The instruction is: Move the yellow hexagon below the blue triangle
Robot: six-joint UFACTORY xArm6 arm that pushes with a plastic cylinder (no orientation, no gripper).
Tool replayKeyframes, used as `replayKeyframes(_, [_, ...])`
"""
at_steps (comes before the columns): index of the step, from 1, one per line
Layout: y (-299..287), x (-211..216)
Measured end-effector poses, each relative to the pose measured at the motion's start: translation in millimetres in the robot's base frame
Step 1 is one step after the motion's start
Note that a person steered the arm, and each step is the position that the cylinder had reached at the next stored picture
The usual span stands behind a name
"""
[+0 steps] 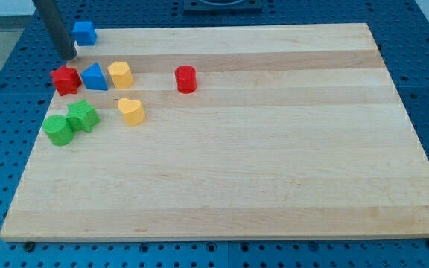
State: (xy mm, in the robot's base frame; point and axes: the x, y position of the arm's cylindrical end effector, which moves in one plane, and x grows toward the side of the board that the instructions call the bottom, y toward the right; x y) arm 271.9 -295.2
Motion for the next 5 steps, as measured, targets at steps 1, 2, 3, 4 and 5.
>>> replayKeyframes(1, [11, 5])
replayKeyframes(2, [34, 11])
replayKeyframes(3, [39, 11])
replayKeyframes(4, [39, 11])
replayKeyframes(5, [46, 19])
